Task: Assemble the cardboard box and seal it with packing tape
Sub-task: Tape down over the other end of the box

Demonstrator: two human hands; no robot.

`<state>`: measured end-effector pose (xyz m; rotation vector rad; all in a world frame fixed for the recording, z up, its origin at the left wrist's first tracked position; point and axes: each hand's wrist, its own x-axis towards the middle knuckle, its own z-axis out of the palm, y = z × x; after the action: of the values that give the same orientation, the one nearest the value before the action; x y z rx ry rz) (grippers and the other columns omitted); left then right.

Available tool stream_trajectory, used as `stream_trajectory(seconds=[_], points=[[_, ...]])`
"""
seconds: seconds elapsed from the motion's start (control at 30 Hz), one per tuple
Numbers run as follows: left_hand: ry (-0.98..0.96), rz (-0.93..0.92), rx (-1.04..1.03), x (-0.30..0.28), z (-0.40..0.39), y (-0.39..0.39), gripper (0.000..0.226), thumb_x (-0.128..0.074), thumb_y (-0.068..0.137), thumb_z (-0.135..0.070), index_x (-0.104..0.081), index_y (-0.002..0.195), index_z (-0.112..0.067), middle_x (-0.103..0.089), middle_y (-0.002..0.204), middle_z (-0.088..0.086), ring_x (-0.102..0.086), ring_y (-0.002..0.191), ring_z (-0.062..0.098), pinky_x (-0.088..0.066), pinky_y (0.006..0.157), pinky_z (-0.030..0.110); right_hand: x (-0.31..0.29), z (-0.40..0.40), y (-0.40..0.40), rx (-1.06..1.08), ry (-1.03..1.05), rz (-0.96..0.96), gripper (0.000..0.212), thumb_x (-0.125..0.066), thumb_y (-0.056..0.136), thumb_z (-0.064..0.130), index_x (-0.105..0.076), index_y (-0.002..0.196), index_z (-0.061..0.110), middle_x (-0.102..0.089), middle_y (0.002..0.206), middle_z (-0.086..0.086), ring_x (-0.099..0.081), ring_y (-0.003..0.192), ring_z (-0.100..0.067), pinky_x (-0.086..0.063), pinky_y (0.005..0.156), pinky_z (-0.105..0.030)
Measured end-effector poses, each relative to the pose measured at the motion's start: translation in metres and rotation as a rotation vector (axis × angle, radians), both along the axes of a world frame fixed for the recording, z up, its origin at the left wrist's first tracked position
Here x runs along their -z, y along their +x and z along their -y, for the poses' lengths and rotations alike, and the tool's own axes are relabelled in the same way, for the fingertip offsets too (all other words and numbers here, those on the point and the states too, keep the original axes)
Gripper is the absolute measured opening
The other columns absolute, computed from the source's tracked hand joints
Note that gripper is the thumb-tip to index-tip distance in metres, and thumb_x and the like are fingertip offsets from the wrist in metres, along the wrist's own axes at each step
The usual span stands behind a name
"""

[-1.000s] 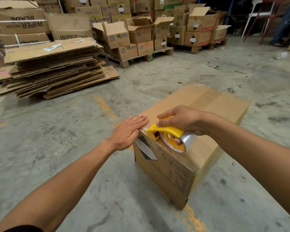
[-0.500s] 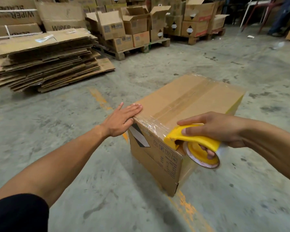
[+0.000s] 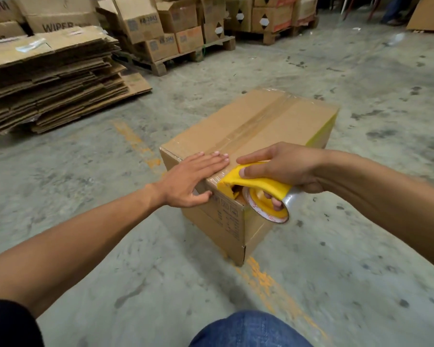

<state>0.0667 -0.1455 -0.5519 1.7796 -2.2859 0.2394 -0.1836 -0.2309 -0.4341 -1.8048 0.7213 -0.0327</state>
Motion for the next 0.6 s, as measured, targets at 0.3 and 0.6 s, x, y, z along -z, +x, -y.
stream_trajectory(seconds=[0.3,0.6], points=[[0.014,0.043,-0.031,-0.012,0.002,0.002,0.081,-0.057,0.085,-0.037,-0.021,0.155,-0.019,-0.019,0.163,-0.003,-0.012,0.15,0.011,-0.011,0.122,0.039,-0.009,0.01,-0.063,-0.024,0.142,-0.078,0.043,-0.064,0.093,0.021,-0.056,0.134,0.03,-0.054,0.055,-0.018,-0.049,0.036,-0.023,-0.048,0.039,-0.026],[0.058,0.091,-0.023,-0.026,0.01,-0.008,0.081,-0.054,0.086,-0.039,-0.018,0.156,-0.019,-0.017,0.163,-0.002,-0.011,0.151,0.012,-0.014,0.122,0.044,-0.002,0.015,-0.102,-0.001,0.194,-0.059,0.039,-0.061,0.093,0.019,-0.057,0.131,0.028,-0.061,0.049,-0.01,-0.046,0.031,-0.019,-0.048,0.036,-0.026]])
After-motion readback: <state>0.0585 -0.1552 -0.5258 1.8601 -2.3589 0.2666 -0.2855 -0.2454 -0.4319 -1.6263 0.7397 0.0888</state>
